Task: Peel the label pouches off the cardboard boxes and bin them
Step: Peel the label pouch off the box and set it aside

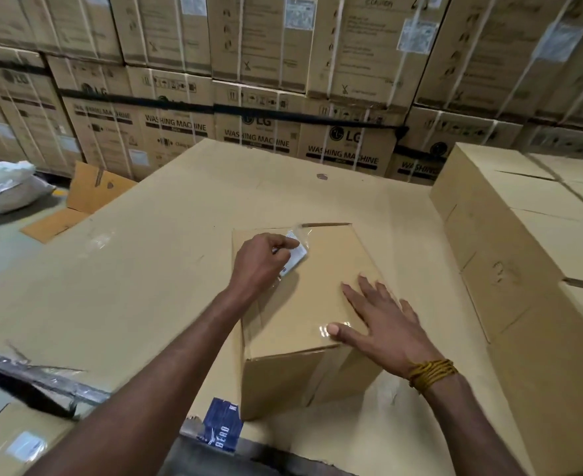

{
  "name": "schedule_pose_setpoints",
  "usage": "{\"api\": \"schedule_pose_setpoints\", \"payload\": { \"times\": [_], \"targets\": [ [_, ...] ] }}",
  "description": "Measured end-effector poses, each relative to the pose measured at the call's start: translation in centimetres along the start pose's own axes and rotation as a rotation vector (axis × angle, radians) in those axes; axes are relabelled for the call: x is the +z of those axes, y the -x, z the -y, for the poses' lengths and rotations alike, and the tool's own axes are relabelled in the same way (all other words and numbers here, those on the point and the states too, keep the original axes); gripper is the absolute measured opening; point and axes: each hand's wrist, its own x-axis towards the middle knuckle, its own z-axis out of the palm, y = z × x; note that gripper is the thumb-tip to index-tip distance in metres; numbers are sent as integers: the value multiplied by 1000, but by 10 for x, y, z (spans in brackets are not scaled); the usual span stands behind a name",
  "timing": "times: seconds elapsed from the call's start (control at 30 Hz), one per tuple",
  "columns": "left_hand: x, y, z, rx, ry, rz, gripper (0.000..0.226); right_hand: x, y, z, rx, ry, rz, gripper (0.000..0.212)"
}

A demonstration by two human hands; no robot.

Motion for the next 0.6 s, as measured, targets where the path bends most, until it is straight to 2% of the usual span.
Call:
{"api": "schedule_pose_setpoints", "payload": {
  "times": [0.2, 0.4, 0.6],
  "targets": [
    [-4, 63, 3, -7, 169, 98, 36, 12, 23, 1, 24, -21, -43, 104],
    [-4, 114, 4, 65, 80, 35, 31, 32, 49, 11, 87, -16, -187, 82],
    [14, 108, 1, 135, -56, -35, 29, 40, 53, 14, 155, -50, -301, 73]
  ]
}}
